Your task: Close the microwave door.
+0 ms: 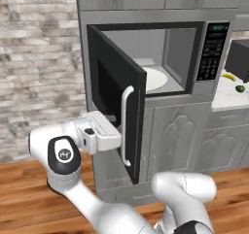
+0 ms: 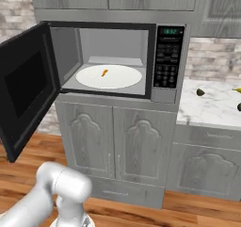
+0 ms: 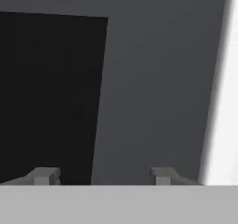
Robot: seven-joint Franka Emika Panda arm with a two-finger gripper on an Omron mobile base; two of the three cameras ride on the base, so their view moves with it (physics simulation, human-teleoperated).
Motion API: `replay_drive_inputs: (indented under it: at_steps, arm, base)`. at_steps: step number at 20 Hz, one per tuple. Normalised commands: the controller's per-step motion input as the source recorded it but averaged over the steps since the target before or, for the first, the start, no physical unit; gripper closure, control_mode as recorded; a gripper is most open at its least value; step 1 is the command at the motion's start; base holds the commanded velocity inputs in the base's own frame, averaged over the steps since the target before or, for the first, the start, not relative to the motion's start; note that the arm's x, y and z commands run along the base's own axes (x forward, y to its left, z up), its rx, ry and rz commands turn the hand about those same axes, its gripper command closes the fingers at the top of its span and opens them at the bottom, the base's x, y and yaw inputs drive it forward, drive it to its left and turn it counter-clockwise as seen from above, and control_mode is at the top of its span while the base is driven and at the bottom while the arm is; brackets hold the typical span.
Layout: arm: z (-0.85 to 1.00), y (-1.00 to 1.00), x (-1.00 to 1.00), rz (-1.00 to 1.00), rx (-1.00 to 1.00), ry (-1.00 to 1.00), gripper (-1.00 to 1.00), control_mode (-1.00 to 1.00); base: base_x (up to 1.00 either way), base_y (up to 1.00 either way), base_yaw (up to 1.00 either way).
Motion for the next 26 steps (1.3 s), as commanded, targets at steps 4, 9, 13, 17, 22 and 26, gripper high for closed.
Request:
replay_drive_inputs:
  at_steps: [4, 9, 13, 17, 22, 26]
  arm:
    - [-0.03, -1.00, -0.34, -0.02, 0.23, -0.01, -1.00, -1.00]
    - [-0.43, -0.97, 0.34, 0.02, 0.02, -0.06, -1.00, -1.00]
    - [-0.30, -0.88, 0.80, 0.08, -0.06, 0.00, -1.00, -1.00]
    - [-0.14, -0.96, 0.80, 0.08, -0.05, -0.01, -1.00, -1.00]
    - [0.00, -0.94, 0.86, 0.08, -0.02, 0.00, -1.00, -1.00]
    - [0.01, -0.73, 0.51, 0.13, 0.00, 0.00, -1.00, -1.00]
  base:
    - [0.00, 0.00, 0.00]
    - [0.00, 0.00, 0.00]
    - [0.00, 0.00, 0.00]
    - [0.00, 0.00, 0.00]
    - [0.00, 0.00, 0.00]
    - [0.00, 0.00, 0.00]
